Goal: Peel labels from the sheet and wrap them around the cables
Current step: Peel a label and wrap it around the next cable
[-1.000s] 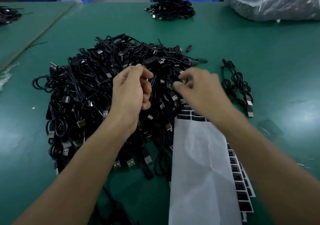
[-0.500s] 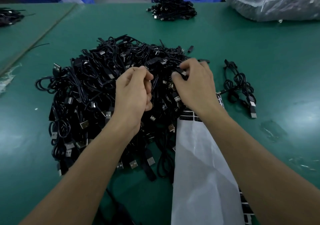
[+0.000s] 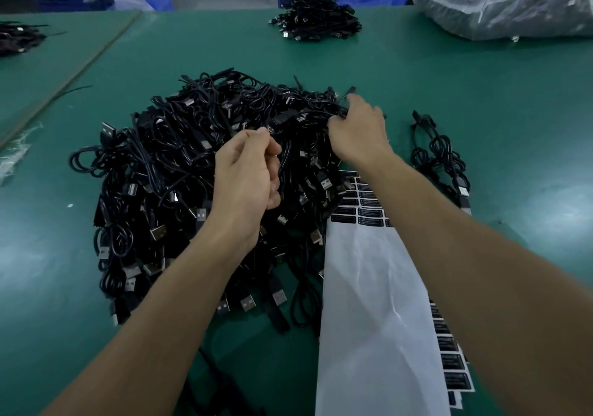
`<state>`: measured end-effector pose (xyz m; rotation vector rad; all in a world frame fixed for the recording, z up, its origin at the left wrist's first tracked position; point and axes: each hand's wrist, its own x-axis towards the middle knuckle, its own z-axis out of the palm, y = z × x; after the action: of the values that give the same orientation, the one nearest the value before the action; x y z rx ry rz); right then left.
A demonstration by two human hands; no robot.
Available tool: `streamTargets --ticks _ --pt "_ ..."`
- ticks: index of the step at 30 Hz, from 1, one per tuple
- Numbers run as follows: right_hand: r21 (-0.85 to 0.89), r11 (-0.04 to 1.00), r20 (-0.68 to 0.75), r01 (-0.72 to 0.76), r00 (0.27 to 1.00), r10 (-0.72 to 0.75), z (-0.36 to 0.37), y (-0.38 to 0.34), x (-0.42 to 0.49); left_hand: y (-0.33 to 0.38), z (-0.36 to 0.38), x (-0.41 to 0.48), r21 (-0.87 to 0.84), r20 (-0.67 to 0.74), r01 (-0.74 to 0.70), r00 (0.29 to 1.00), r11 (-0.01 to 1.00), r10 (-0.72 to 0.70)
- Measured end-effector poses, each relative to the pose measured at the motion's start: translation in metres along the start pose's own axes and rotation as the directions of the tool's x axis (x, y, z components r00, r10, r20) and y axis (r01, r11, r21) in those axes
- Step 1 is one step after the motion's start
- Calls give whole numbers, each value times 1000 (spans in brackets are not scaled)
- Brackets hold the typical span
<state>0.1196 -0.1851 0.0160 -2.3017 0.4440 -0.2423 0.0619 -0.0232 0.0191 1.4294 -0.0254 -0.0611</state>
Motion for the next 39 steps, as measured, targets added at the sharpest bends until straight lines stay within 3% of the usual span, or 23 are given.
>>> streamTargets --ticks 3,6,11,16,19,22,24,26,28,31,33,35,37,39 --pt "-139 990 7 -38 999 39 -1 6 5 0 0 0 7 6 -5 1000 1000 5" --pt "-120 992 45 -40 998 46 3 14 6 0 0 1 15 6 -6 1000 1000 5" --pt "-106 994 56 33 998 -27 1 16 12 0 0 1 11 13 0 1000 1000 0" --pt "-319 940 -49 118 989 -141 -1 13 16 -2 0 1 15 11 -5 1000 1000 5" --pt "-324 906 -140 274 933 -332 -4 5 9 -4 0 3 11 13 -8 1000 1000 8" --pt "-231 839 -234 493 809 -539 -7 -15 -9 -5 0 4 10 16 -14 1000 1000 14" --pt "-165 787 -257 595 744 -617 -8 -29 -30 -4 0 4 -1 29 -16 999 1000 16" --pt "-49 778 -242 627 748 -618 -11 -35 -53 -3 -1 3 -9 41 -20 999 1000 21" --pt "108 816 -166 568 819 -548 -16 -32 -73 -1 -1 3 -26 47 -24 999 999 26" --pt "334 881 74 336 922 -379 -24 -19 -97 1 1 2 -18 17 -33 999 999 33" --pt "546 834 257 80 932 -257 -27 -12 -112 2 4 -1 26 19 -73 997 997 73" --pt "666 740 382 -96 895 -228 -27 -7 -122 1 6 -4 57 46 -129 991 990 127" --pt "692 712 426 -121 865 -266 -27 -1 -126 2 8 -5 59 81 -147 987 987 142" --pt "633 774 397 -35 872 -286 -32 11 -122 3 10 -6 51 138 -153 980 987 145"
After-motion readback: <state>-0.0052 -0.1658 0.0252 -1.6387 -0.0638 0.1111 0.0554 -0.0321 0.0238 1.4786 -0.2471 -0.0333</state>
